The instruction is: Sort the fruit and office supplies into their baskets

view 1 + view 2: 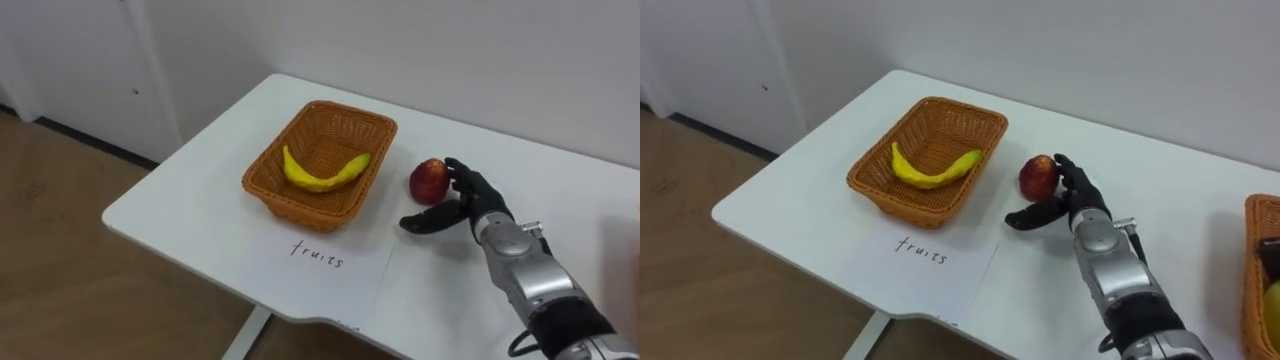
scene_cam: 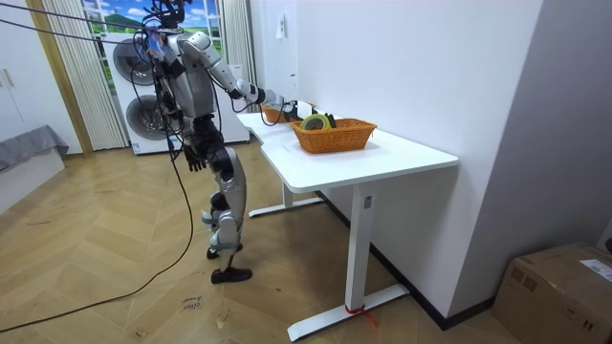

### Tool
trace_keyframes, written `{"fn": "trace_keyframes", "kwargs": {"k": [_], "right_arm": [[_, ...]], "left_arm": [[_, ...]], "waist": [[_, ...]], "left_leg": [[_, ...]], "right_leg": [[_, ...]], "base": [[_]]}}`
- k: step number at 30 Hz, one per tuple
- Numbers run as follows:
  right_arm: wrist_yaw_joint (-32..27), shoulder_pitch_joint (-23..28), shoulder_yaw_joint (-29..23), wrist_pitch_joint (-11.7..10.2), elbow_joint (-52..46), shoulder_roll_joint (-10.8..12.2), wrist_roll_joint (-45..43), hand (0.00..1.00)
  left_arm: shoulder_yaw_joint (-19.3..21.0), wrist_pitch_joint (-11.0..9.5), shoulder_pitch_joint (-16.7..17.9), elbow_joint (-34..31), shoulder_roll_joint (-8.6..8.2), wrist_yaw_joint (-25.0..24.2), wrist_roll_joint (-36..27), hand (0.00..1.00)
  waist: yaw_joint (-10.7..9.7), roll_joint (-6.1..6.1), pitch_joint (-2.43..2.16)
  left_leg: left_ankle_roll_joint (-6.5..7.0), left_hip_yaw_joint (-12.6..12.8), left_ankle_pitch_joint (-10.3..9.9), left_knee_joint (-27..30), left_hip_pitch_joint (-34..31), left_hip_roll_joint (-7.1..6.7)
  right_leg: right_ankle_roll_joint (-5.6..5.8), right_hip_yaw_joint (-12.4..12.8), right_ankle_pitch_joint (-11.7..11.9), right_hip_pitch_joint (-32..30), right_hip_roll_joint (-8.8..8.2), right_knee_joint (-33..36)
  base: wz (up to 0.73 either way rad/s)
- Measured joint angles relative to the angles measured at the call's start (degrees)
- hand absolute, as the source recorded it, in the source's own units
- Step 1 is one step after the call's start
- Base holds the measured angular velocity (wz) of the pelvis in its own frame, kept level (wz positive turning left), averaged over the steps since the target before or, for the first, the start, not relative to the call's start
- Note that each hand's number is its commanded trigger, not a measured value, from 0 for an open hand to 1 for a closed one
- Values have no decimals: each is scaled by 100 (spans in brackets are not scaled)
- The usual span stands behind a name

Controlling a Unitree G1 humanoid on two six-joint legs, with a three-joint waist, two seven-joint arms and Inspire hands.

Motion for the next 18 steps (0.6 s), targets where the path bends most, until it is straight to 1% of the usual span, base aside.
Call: {"fn": "trace_keyframes", "kwargs": {"k": [1, 4, 10, 12, 13, 15, 16, 17, 18], "right_arm": [[0, 0, 1, -6, 23, 0, -3, 0], [-11, 0, 0, -63, 133, 0, -13, 0], [-66, 1, 0, -74, 194, 0, -36, 0], [-91, 9, 0, -74, 194, 0, -57, 0], [-128, 18, -1, -73, 194, -1, -57, 0], [-180, 18, -1, -73, 194, -2, -63, 0], [-178, 24, 2, -73, 194, -2, -78, 0], [-178, 24, 3, -73, 191, -2, -78, 0], [-178, 24, 2, -74, 190, -3, -78, 0]], "left_arm": [[0, 0, 9, 0, 0, 1, 1, 0], [0, 1, 70, 0, 0, 26, 3, 0], [3, 9, 169, 0, 1, 42, 0, 0], [3, 9, 201, 0, 1, 42, 2, 0], [5, 10, 233, 1, 1, 42, 2, 0], [5, 12, 268, 1, 1, 42, 3, 0], [1, 11, 296, 1, 0, 42, 0, 0], [-2, 10, 323, 1, 0, 42, -1, 0], [-2, 10, 333, 1, 0, 43, -1, 0]], "waist": [[-9, 22, 2], [-20, 39, -12], [-42, 58, -34], [-42, 60, -52], [-46, 60, -70], [-47, 55, -72], [-89, 45, -76], [-147, 37, -85], [-164, 36, -85]], "left_leg": [[-1, -4, 0, 5, -2, 2], [-2, -16, 1, 19, -4, 3], [-3, -48, 1, 33, 13, -3], [-3, -48, 2, 32, 15, -5], [-2, -49, 1, 30, 22, -9], [-2, -49, 2, 17, 68, -26], [-1, -69, 1, 15, 90, -67], [0, -109, 2, 19, 96, -74], [1, -117, 2, 24, 96, -82]], "right_leg": [[-1, 2, 0, 4, 3, 1], [-2, 0, 0, 37, 8, 2], [-2, -19, -2, 73, 9, 1], [-2, -19, -8, 69, 6, 10], [0, -18, -19, 69, 0, 23], [2, -16, -53, 77, -27, 84], [16, -15, -91, 95, -52, 128], [29, -19, -115, 109, -71, 155], [31, -17, -126, 108, -82, 181]], "base": [[0], [0], [2], [0], [0], [0], [11], [13], [10]]}}
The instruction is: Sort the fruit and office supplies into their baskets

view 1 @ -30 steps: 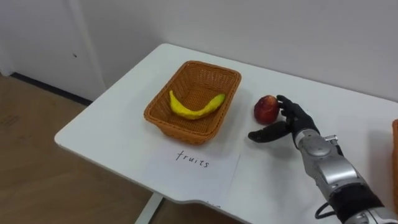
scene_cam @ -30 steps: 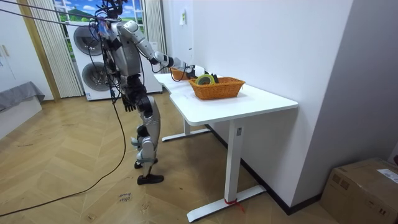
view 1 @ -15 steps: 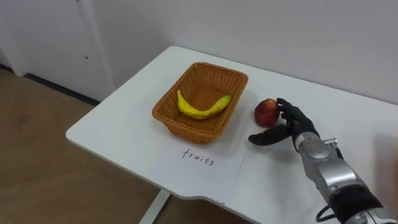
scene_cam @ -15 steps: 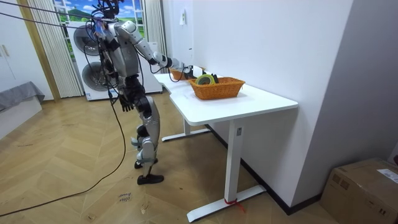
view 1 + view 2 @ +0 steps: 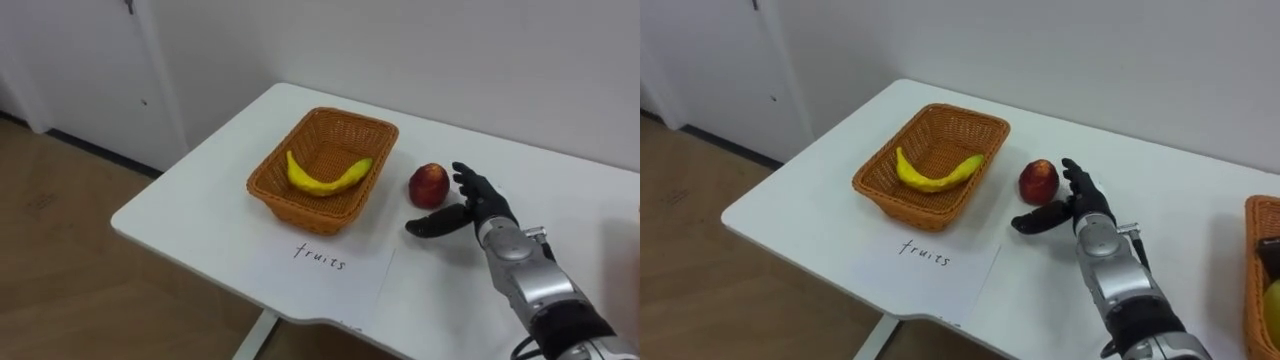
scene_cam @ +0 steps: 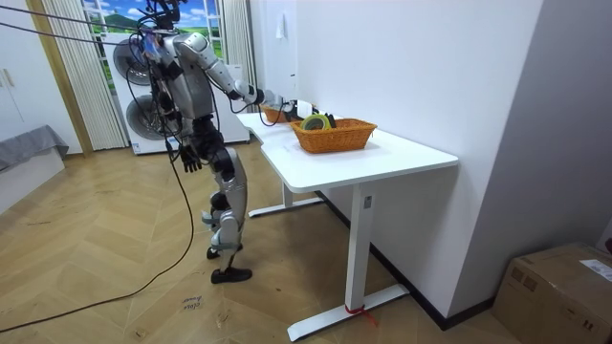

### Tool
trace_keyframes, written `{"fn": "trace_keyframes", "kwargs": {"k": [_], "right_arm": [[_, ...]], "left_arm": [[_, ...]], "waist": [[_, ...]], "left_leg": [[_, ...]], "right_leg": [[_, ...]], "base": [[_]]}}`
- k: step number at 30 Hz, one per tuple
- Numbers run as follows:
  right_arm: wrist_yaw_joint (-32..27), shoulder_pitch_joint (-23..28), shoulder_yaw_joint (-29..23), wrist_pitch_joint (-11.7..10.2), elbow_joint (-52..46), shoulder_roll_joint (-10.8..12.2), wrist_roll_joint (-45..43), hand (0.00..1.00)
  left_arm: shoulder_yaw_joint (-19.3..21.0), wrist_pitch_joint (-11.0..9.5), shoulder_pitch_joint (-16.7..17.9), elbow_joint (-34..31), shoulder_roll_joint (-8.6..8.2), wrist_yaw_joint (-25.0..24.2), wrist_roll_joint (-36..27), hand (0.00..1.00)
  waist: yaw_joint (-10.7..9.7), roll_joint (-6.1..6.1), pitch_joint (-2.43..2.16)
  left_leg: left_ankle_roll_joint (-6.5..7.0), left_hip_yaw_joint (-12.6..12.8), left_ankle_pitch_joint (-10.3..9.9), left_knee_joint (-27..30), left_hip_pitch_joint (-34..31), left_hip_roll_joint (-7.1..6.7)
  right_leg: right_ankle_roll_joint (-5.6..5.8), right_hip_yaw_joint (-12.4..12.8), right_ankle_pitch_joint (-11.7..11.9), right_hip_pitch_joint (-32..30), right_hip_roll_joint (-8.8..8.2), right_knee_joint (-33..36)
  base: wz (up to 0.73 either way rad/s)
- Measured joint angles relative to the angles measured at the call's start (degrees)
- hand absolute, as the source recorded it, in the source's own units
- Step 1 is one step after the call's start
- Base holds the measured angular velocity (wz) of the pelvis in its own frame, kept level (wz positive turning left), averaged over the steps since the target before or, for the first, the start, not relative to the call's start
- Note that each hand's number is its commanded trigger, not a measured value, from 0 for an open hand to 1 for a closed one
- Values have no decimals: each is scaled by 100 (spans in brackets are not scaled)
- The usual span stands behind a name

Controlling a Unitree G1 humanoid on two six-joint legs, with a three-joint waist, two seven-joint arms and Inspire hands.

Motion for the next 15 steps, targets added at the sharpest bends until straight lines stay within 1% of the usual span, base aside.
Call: {"fn": "trace_keyframes", "kwargs": {"k": [3, 9, 10, 13, 15], "right_arm": [[0, 4, -1, 0, 0, 0, 0, 0], [6, 3, -34, -1, -2, -1, 12, 0], [6, 3, -52, -2, -2, -2, 12, 0], [14, 3, -67, -6, -1, -27, 11, 0], [17, 4, -69, -9, 0, -34, 3, 0]], "left_arm": [[2, 0, 37, 0, 0, 0, 1, 0], [1, -3, 56, 8, -1, -41, -8, 0], [1, -5, 64, 15, -1, -46, -17, 0], [-20, -13, 60, 71, -6, -50, -24, 0], [-66, -26, 62, 132, -6, -54, -4, 0]], "waist": [[-32, -1, 2], [-135, 40, 19], [-157, 57, 31], [-227, 119, 37], [-254, 159, 30]], "left_leg": [[1, -1, 0, 12, -3, -4], [-1, -9, 1, 28, 5, -5], [0, -5, 1, 39, 6, -14], [0, -5, -1, 64, 5, -17], [0, -3, 0, 67, 7, -23]], "right_leg": [[-2, 9, -10, -5, -7, 29], [-11, 13, -25, -12, -13, 68], [-11, 13, -47, -28, -34, 120], [-12, 13, -53, -28, -39, 135], [-15, 13, -58, -35, -50, 162]], "base": [[0], [0], [0], [0], [0]]}}
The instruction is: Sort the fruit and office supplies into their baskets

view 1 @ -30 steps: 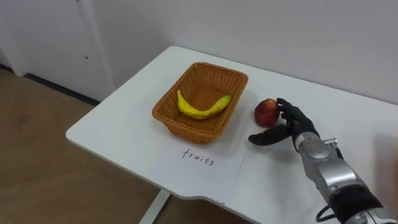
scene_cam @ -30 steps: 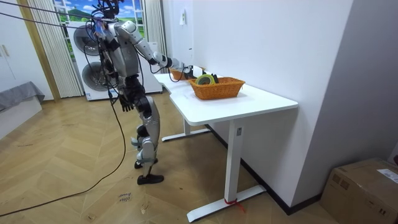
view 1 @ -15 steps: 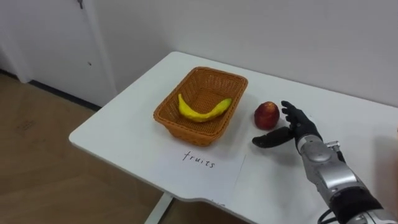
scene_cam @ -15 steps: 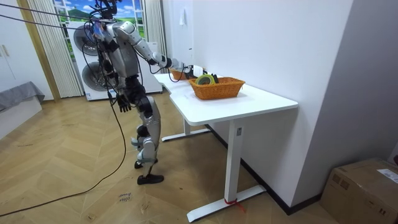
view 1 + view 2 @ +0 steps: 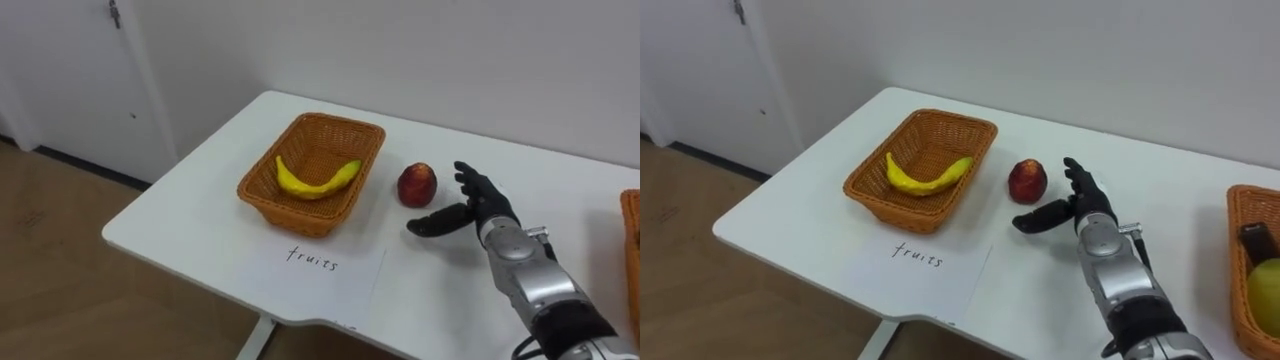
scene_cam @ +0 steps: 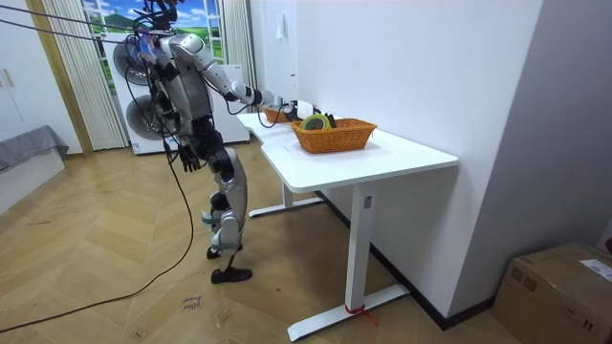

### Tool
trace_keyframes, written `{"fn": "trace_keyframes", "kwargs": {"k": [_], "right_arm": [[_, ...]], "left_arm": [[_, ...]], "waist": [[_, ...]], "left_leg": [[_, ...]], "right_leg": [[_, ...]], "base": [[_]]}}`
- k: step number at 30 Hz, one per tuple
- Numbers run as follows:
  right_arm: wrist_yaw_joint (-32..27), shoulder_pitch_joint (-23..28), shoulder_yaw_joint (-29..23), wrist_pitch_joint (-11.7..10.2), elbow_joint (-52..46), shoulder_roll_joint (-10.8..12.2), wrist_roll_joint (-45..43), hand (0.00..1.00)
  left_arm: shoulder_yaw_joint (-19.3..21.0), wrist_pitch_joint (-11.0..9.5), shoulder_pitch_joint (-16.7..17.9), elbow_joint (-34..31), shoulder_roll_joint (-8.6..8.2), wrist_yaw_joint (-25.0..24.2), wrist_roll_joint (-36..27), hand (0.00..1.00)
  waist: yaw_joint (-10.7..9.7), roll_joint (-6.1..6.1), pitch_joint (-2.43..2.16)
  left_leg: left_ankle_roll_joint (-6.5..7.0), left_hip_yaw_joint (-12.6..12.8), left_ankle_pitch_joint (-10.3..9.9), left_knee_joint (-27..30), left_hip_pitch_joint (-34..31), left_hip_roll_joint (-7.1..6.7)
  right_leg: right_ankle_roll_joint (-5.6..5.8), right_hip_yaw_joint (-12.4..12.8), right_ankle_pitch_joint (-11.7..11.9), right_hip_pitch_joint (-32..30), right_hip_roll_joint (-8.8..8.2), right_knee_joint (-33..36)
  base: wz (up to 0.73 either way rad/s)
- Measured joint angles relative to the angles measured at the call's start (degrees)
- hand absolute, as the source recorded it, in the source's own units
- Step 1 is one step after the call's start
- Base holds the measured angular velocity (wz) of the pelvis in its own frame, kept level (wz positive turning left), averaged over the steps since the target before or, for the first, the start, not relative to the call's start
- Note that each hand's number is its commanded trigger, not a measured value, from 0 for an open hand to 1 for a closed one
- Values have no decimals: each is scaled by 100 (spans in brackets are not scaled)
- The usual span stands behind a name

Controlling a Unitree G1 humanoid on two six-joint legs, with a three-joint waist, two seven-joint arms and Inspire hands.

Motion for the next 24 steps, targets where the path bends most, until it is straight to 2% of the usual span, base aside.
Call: {"fn": "trace_keyframes", "kwargs": {"k": [2, 4, 10, 18, 24], "right_arm": [[11, 15, -3, 0, 1, -2, 1, 0], [59, 24, -3, 0, 2, -5, 2, 0], [129, 26, -4, -7, 3, -16, -93, 0], [179, 29, -3, -7, 3, -8, -203, 0], [156, 28, 73, -7, 6, 0, -197, 0]], "left_arm": [[-40, 1, 18, 9, 0, -42, 8, 0], [-53, 1, 18, 12, 0, -71, 5, 0], [-160, 8, 23, 13, -1, -117, 4, 0], [-160, 17, 29, 38, -11, -123, -45, 0], [-160, 15, 23, 57, -5, -218, -38, 0]], "waist": [[-47, 7, -1], [-63, 38, 11], [-73, 94, -1], [-62, 80, 8], [9, -11, 26]], "left_leg": [[1, 1, 2, 3, 1, -65], [2, 0, 2, 14, 4, -67], [1, 4, 2, 35, 9, -73], [-4, 3, 3, 41, 45, -69], [-6, -8, 2, 43, 28, -67]], "right_leg": [[8, 20, -95, -78, -75, 186], [5, 15, -130, -96, -110, 262], [5, 16, -166, -99, -136, 324], [-8, 13, -201, -78, -143, 370], [-8, 12, -205, -98, -140, 366]], "base": [[0], [0], [0], [0], [0]]}}
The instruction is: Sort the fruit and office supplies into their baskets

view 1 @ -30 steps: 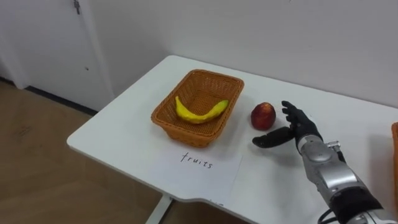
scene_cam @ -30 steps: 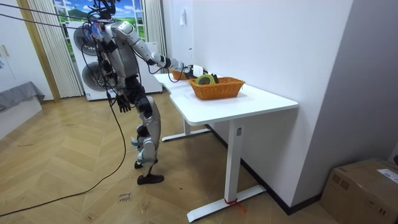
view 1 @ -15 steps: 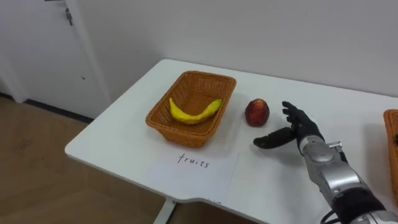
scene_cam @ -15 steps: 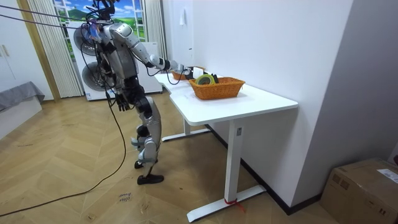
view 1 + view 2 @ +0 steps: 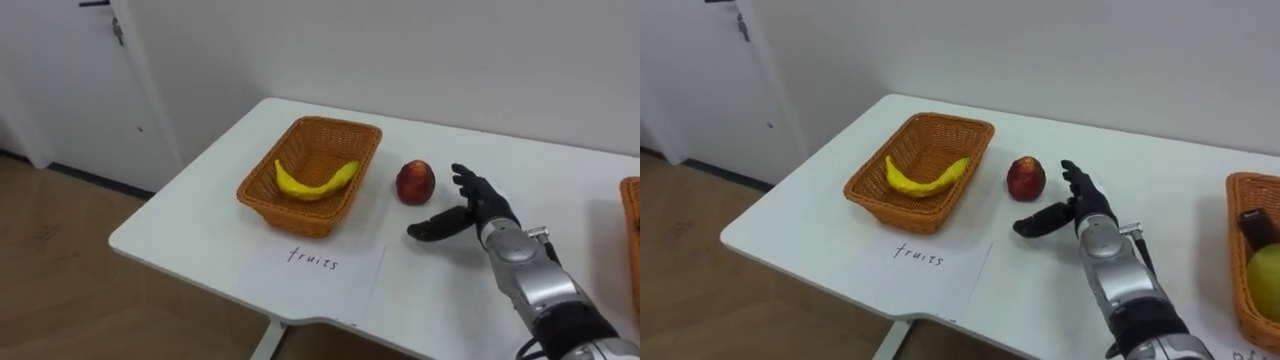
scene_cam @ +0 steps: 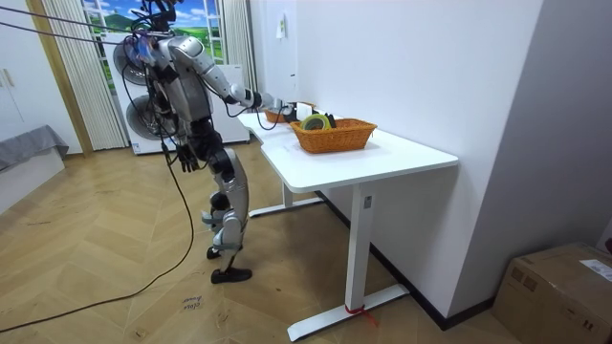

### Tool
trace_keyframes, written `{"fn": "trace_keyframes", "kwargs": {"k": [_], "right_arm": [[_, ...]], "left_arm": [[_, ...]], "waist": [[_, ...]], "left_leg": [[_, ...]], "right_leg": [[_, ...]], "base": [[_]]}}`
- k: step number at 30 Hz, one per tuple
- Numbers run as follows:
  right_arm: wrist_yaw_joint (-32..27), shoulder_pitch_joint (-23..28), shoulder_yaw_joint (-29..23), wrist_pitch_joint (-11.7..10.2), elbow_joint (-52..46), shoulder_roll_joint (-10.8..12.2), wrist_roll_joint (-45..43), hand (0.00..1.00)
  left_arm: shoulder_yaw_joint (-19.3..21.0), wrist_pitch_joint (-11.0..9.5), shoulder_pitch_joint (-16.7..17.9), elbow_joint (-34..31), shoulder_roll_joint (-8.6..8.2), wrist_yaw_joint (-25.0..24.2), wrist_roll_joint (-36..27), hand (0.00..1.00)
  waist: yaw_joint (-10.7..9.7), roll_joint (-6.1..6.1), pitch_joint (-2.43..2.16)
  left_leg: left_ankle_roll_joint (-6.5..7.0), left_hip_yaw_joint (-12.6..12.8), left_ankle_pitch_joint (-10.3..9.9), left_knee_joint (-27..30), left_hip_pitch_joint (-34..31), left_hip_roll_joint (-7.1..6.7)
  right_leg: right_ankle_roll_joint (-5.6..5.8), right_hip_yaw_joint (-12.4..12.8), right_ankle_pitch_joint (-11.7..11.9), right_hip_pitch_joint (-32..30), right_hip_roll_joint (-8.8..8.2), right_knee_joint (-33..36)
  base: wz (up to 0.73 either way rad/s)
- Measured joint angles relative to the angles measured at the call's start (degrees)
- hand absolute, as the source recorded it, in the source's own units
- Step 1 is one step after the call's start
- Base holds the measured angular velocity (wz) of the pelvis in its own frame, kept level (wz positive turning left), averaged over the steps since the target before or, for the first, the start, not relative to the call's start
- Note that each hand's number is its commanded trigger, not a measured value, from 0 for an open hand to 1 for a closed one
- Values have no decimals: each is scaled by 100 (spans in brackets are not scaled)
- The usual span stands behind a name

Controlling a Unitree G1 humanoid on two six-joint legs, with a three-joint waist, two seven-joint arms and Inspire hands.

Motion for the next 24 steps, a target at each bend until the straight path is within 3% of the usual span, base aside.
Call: {"fn": "trace_keyframes", "kwargs": {"k": [4, 6, 8, 11, 16, 18, 19, 20, 22, 24], "right_arm": [[-221, -20, 141, -24, 22, 108, 178, 0], [-431, -61, 139, -48, 64, 163, 330, 0], [-555, -188, 145, -60, 230, 192, 439, 0], [-764, -467, 188, -156, 468, 259, 581, 0], [-1000, -1156, 200, -378, 1190, 244, 755, 0], [-1101, -1355, 202, -422, 1337, 239, 827, 0], [-1176, -1478, 213, -479, 1391, 239, 906, 0], [-1235, -1604, 247, -574, 1517, 236, 925, 0], [-1312, -1656, 271, -681, 1561, 213, 919, 0], [-1366, -1662, 326, -781, 1559, 207, 888, 0]], "left_arm": [[1, -7, -158, -34, 20, 11, 30, 0], [2, -18, -346, -35, 84, 43, 43, 0], [-8, -24, -550, -35, 197, 102, 39, 0], [-236, -46, -779, -35, 250, 248, 40, 0], [-434, -156, -1044, -23, 270, 396, 41, 0], [-545, -164, -1148, -32, 303, 435, 12, 0], [-657, -167, -1221, -37, 334, 438, -12, 0], [-701, -172, -1295, -35, 338, 437, -23, 0], [-773, -244, -1395, -34, 343, 447, -78, 0], [-777, -345, -1469, -23, 339, 485, -121, 0]], "waist": [[179, -132, -57], [292, -250, -58], [442, -363, -20], [591, -375, -8], [680, -405, 45], [721, -461, 40], [724, -548, 45], [721, -578, 79], [733, -595, 107], [739, -612, 107]], "left_leg": [[-16, -6, 1, 66, -243, 26], [-39, -19, 18, 94, -395, 27], [-65, -22, -7, 190, -566, 74], [-87, -16, -46, 302, -847, 150], [-95, -21, 46, 245, -1177, 166], [-108, -10, 80, 240, -1350, 198], [-112, -11, 122, 206, -1453, 201], [-116, -20, 159, 183, -1529, 202], [-120, -31, 177, 166, -1598, 214], [-119, -29, 177, 164, -1667, 211]], "right_leg": [[-36, -33, 22, -200, 25, -1], [-64, -71, 43, -309, 45, -12], [-97, -78, 85, -423, 112, -63], [-153, -116, 217, -606, 219, -227], [-167, -131, 347, -921, 262, -348], [-201, -140, 412, -1061, 304, -418], [-223, -169, 431, -1144, 301, -420], [-229, -179, 450, -1211, 311, -444], [-226, -187, 490, -1242, 346, -533], [-219, -168, 493, -1320, 347, -527]], "base": [[2], [9], [0], [-11], [-2], [5], [7], [7], [5], [0]]}}
